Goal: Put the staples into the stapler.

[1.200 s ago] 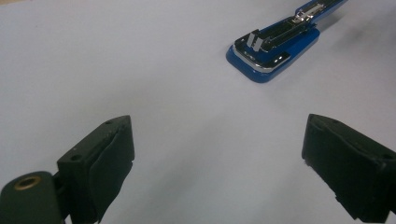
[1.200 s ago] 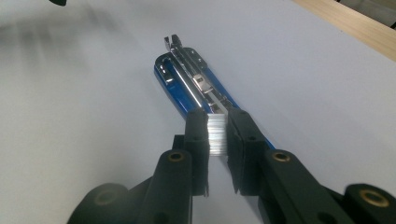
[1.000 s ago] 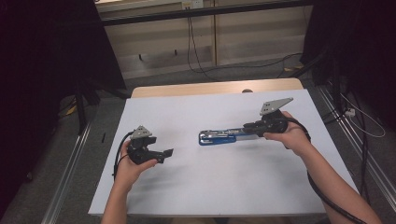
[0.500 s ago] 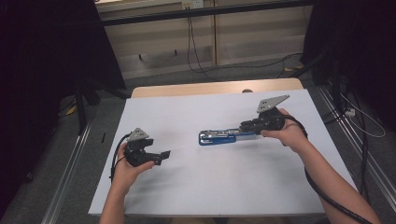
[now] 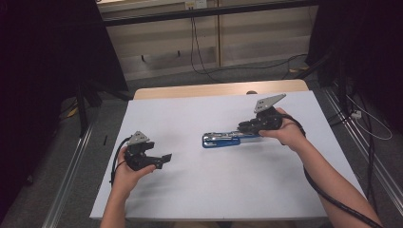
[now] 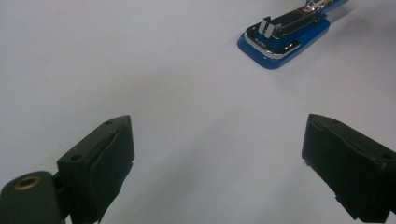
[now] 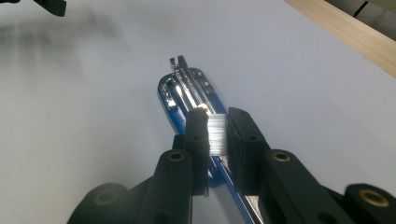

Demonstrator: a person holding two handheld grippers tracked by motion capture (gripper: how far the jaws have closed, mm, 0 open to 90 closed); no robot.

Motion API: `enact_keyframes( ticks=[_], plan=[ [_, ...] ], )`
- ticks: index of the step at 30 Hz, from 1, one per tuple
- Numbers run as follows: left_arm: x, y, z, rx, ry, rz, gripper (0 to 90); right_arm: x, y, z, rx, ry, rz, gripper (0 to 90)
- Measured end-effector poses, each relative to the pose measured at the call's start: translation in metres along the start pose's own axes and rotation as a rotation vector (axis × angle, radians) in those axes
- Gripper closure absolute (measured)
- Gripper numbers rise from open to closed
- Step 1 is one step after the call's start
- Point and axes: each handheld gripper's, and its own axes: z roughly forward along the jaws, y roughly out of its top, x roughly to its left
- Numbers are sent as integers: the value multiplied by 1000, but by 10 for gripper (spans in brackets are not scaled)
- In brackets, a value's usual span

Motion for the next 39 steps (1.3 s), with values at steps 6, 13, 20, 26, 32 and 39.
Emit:
enact_keyframes(
  ticks=[6,13,20,26,32,39],
  plan=[
    [1,-1,-1,4,0,1,95,-1,5,5,-4,7,-10,792],
    [2,-3,-3,0,0,-4,95,-1,6,12,-3,21,-27,792],
    [2,-4,-5,-2,-1,-3,95,-2,10,16,-6,31,-30,792],
    [0,-4,-4,2,-2,-1,95,-1,15,19,3,30,-47,792],
    [0,-4,-4,0,-2,1,95,-1,19,22,-2,40,-52,792],
    [0,-5,-4,0,-3,-1,95,-1,25,26,3,52,-73,792]
  ],
)
